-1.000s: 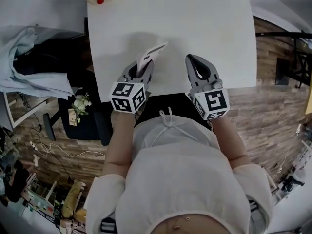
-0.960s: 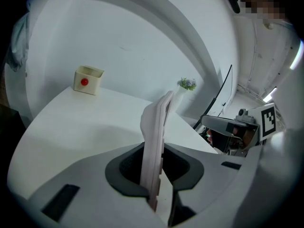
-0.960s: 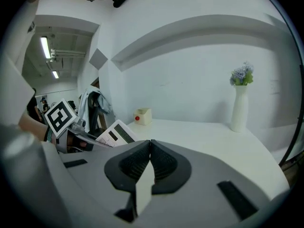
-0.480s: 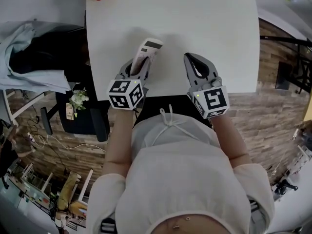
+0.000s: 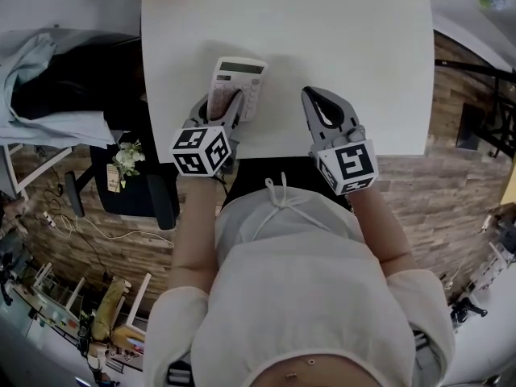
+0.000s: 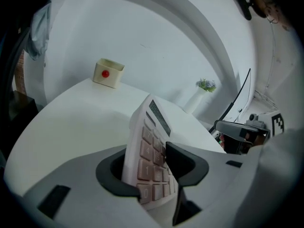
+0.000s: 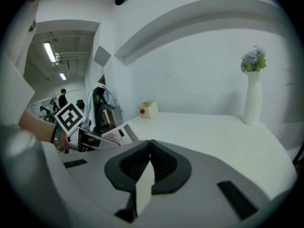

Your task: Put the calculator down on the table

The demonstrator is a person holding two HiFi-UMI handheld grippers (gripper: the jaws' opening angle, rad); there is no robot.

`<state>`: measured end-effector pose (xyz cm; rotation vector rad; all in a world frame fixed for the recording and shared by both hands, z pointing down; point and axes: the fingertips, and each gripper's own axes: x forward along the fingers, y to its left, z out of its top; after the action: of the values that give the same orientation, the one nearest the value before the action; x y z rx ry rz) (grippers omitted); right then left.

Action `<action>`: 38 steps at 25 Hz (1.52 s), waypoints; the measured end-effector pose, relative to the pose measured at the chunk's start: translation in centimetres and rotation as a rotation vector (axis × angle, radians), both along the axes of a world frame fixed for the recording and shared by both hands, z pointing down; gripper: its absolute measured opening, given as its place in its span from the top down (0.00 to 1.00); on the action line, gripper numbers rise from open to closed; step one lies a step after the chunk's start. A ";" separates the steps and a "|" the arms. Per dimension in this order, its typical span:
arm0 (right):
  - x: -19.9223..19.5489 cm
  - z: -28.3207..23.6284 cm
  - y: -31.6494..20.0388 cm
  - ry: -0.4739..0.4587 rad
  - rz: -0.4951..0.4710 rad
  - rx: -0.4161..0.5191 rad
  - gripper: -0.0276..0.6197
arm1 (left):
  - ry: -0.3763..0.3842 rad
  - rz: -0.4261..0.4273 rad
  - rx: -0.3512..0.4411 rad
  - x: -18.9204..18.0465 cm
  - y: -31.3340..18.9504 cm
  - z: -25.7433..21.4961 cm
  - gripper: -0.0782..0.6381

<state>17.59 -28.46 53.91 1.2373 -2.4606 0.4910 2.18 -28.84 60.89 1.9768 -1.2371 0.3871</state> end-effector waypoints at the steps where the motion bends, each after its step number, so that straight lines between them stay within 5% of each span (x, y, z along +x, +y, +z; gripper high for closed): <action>1: -0.1 0.1 -0.1 0.000 -0.001 -0.003 0.95 | -0.018 -0.006 0.000 -0.2 0.0 0.2 0.62; 4: -0.2 0.2 -0.2 -0.001 -0.005 -0.007 0.95 | -0.115 -0.031 -0.006 -1.0 0.0 1.3 0.49; 7: -0.5 0.2 -0.3 -0.002 -0.009 -0.007 0.95 | -0.204 -0.007 0.019 -1.2 0.3 1.8 0.46; 14: -1.0 -0.2 -0.2 0.002 -0.011 0.003 0.95 | -0.248 0.056 0.057 -1.0 0.2 1.1 0.46; 21: -1.2 -2.4 -0.7 0.002 0.017 0.048 0.95 | -0.269 0.055 0.211 -1.9 -1.6 -4.8 0.47; 32: -0.5 -9.8 -3.1 -0.019 0.057 0.205 0.95 | -0.264 0.075 0.503 -2.1 -3.4 -17.9 0.78; 38: 0.7 -14.0 -4.8 -0.044 0.095 0.287 0.95 | -0.267 0.081 0.623 -2.4 -4.0 -23.6 0.84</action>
<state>18.31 -33.29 39.94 1.4726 -2.5853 0.1935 -0.27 -32.82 37.28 2.5697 -1.5865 0.3383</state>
